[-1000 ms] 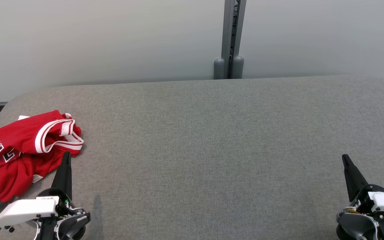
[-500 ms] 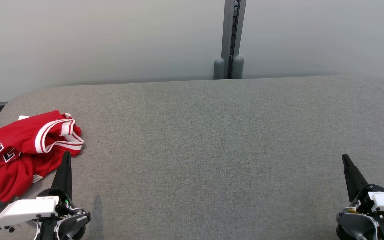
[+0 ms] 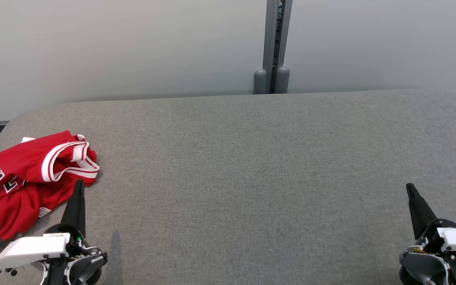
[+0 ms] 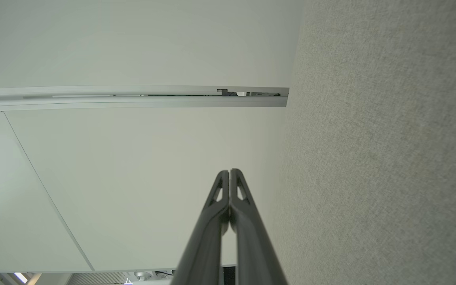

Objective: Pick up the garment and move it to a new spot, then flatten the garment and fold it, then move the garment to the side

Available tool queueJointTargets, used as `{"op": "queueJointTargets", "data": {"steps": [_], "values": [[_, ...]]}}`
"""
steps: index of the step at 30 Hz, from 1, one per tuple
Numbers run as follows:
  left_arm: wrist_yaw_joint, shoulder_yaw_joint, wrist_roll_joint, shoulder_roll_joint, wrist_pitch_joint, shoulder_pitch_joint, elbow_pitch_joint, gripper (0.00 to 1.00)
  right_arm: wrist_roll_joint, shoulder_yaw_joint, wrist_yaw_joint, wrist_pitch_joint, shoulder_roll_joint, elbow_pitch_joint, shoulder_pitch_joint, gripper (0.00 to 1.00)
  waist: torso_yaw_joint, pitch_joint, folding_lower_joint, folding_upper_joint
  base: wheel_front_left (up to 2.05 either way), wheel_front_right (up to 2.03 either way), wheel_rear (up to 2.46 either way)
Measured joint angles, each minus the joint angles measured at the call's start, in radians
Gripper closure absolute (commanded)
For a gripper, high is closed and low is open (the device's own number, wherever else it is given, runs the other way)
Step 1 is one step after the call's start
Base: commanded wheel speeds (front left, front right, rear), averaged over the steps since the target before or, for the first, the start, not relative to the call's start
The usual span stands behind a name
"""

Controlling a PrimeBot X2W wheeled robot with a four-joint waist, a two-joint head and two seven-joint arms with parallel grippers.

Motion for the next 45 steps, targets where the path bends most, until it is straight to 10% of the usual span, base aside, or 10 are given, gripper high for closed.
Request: {"op": "queueJointTargets", "data": {"steps": [35,36,45], "values": [[0.0,0.0,0.0,0.0,0.0,0.0,0.0,1.0,0.0,0.0,0.0,0.0,0.0,0.0,0.0,1.0,0.0,0.0,0.0,0.0,0.0,0.0,0.0],[0.0,0.0,0.0,0.0,0.0,0.0,0.0,0.0,0.0,0.0,0.0,0.0,0.0,0.0,0.0,0.0,0.0,0.0,0.0,0.0,0.0,0.0,0.0],[0.001,-0.022,0.0,-0.015,-0.021,0.053,0.032,0.0,0.0,0.011,-0.001,-0.018,0.017,0.019,0.047,0.0,0.001,0.0,0.0,0.0,0.0,0.0,0.0]]}}
